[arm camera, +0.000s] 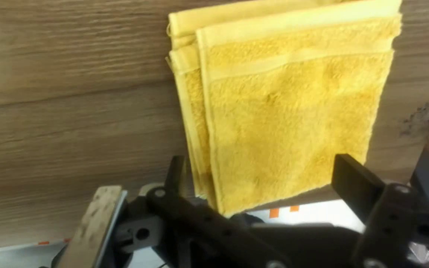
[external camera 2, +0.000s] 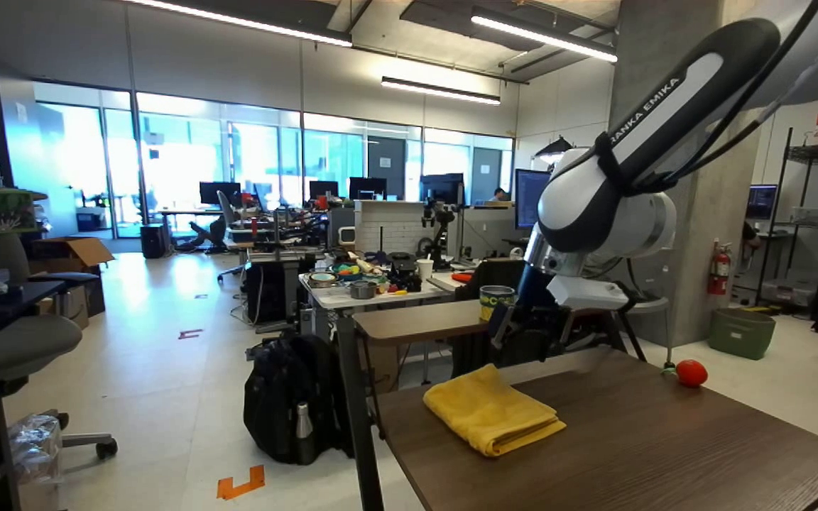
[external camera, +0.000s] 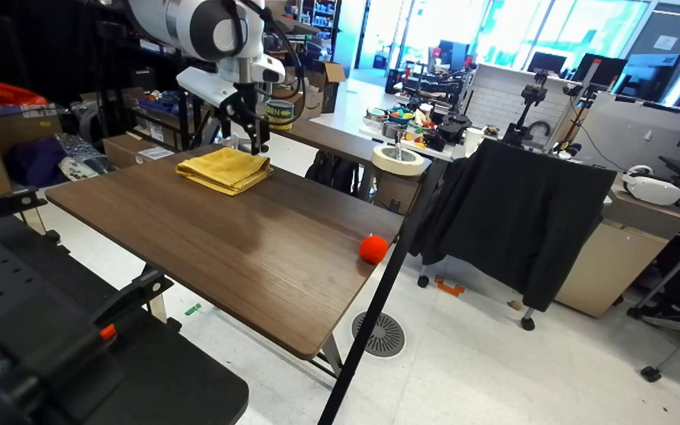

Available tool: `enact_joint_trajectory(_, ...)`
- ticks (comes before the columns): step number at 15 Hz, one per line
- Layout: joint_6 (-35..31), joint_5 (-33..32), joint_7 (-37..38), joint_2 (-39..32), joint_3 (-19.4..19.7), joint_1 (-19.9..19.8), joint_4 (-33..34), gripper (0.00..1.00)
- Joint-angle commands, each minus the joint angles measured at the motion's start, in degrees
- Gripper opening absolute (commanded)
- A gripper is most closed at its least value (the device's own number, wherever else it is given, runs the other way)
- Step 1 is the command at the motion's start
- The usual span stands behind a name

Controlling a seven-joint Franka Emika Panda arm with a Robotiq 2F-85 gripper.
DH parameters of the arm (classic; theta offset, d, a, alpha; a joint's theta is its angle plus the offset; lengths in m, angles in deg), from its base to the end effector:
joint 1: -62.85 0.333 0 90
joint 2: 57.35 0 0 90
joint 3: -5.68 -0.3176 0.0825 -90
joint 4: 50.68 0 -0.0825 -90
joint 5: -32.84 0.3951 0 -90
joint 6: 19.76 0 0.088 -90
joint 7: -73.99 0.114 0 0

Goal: Wipe the table with the yellow towel

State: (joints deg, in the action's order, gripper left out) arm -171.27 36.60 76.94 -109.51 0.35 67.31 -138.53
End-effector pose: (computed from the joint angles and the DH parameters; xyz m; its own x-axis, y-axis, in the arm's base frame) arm 0.7194 0.1120 0.1208 0.9819 0.0091 0.1892 0.0333 -0.9916 -0.1252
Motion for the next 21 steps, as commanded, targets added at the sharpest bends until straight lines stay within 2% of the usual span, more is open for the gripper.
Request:
enact_joint_trajectory(1,0.60,-1.24,4.39,-8.05,2.85,4.88,7.03,1.00)
enact_joint_trajectory(2,1.26,-1.46,5.18,-9.94,3.47,5.71,8.54,1.00)
enact_joint_trajectory(3,0.13,-0.34,2.99,-5.57,1.58,3.79,3.43,1.00)
enact_joint_trajectory(7,0.08,-0.69,4.28,-9.95,2.76,5.42,7.13,1.00)
enact_joint_trajectory(10,1.01,-0.57,5.09,-9.95,5.29,3.36,6.35,1.00)
enact_joint_trajectory(13,2.41,-1.26,6.66,-8.83,9.78,1.33,2.53,1.00)
enact_joint_trajectory(14,3.34,-1.35,6.24,-7.95,10.22,0.54,1.14,1.00)
enact_joint_trajectory(16,5.27,-1.62,2.40,-4.27,8.32,-1.28,-3.38,1.00)
enact_joint_trajectory(17,5.51,-1.79,-1.54,-1.05,5.90,-2.24,-7.37,1.00)
enact_joint_trajectory(21,1.65,-2.65,-8.19,6.05,0.36,-1.70,-19.29,1.00)
